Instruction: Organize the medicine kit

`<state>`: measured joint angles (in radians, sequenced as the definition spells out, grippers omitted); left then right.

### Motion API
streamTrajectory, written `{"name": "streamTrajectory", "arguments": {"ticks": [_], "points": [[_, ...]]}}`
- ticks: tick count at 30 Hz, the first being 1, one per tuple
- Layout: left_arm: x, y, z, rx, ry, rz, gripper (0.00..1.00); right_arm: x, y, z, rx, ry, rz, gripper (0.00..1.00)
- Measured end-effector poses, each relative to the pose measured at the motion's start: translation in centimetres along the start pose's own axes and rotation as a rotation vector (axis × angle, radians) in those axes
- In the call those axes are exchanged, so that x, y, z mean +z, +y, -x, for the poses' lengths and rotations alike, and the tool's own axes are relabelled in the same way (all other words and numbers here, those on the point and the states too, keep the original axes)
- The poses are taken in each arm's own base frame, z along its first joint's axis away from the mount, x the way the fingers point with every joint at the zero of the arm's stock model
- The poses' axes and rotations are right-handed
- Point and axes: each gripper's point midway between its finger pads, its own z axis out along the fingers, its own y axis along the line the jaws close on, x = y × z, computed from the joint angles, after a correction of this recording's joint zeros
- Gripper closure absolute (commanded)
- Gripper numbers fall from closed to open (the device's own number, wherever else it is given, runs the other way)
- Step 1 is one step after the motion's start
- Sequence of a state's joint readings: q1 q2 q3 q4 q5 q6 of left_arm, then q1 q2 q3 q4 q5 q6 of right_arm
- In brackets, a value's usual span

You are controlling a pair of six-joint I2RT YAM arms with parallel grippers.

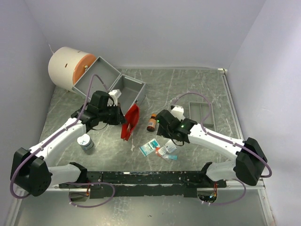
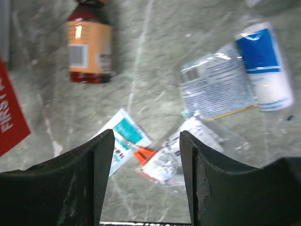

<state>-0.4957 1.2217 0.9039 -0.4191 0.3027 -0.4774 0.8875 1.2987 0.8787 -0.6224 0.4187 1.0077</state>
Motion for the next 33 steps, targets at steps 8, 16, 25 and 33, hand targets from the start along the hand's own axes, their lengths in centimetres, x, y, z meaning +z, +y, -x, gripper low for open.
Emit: {"name": "streamTrajectory", "arguments": {"ticks": [8,16,25,33], "points": [[-0.1,0.7,-2.0,-0.031,-0.01,-0.01,0.93,1.2,-5.6,-1.7,0.041,0.057,-0.131,0.41],[0.2,0.8,-2.0,-0.023,-0.006,-0.01,0.93,2.2,-7.5,-2.5,0.094,0.067,-0.191,0.42],[0.5,0.7,-1.9,0.0,0.01,-0.019,0.93,5.4,-7.8,-1.2,-0.038,0.067,-0.215,0.56],[0.9,0.7,-2.0,0.003,0.026,-0.023,0.93,6.1,-5.5,1.1,-0.26,0.078,-0.156,0.66]]}}
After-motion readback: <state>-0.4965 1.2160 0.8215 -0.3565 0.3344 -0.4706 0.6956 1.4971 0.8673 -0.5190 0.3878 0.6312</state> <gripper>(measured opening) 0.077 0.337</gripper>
